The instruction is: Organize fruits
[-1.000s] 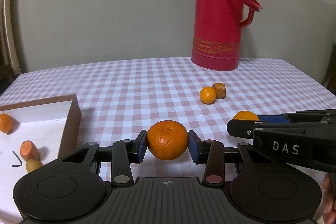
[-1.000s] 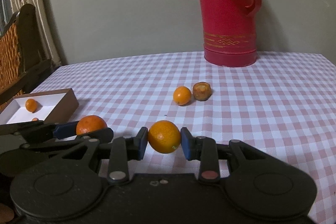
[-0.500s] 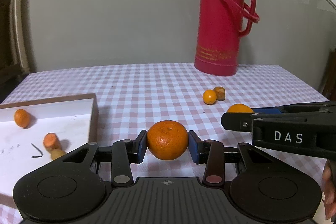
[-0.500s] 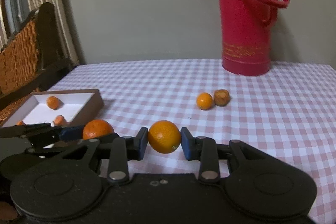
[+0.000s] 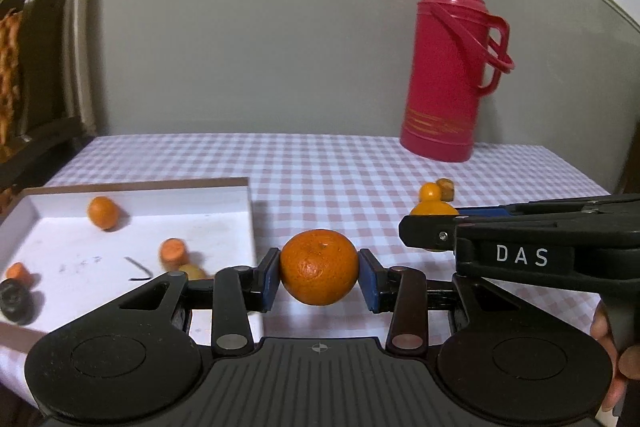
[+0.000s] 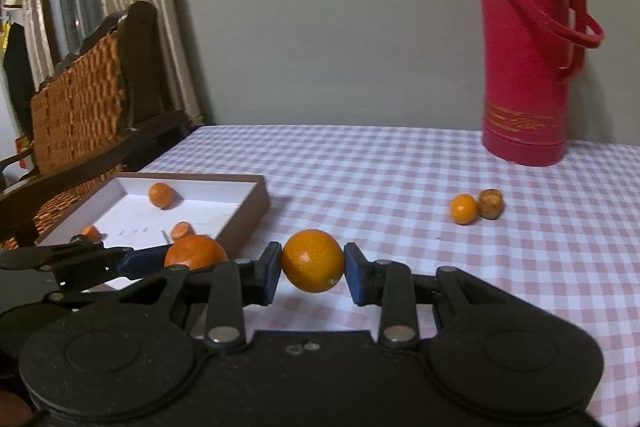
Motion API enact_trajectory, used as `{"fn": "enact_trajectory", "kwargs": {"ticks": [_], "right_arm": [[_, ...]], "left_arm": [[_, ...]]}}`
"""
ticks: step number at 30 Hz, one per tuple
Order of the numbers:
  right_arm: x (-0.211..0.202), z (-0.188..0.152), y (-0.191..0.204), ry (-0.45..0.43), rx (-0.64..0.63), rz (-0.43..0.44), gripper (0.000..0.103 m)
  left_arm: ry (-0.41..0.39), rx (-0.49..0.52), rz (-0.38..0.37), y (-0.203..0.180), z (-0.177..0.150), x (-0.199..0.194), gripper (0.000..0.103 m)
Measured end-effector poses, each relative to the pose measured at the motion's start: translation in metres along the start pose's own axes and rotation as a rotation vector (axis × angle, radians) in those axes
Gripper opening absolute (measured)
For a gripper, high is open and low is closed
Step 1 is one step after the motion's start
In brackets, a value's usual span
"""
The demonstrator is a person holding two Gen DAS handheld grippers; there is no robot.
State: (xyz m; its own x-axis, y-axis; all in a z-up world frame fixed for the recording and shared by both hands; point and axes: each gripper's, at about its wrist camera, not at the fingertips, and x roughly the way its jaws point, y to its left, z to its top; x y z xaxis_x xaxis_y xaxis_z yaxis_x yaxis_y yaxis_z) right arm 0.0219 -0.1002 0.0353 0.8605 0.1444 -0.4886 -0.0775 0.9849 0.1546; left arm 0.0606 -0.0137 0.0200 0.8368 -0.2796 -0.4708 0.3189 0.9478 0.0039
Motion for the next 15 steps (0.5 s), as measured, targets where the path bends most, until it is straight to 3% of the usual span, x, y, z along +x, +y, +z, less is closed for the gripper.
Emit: {"fn": "enact_trajectory", "kwargs": {"ticks": [15], "right_arm": [[0.015,0.004,0.051,0.009,-0.027,0.130,0.025]], "left_arm": [[-0.020,-0.060,0.083,0.048,-0.011,-0.026,0.041]]}}
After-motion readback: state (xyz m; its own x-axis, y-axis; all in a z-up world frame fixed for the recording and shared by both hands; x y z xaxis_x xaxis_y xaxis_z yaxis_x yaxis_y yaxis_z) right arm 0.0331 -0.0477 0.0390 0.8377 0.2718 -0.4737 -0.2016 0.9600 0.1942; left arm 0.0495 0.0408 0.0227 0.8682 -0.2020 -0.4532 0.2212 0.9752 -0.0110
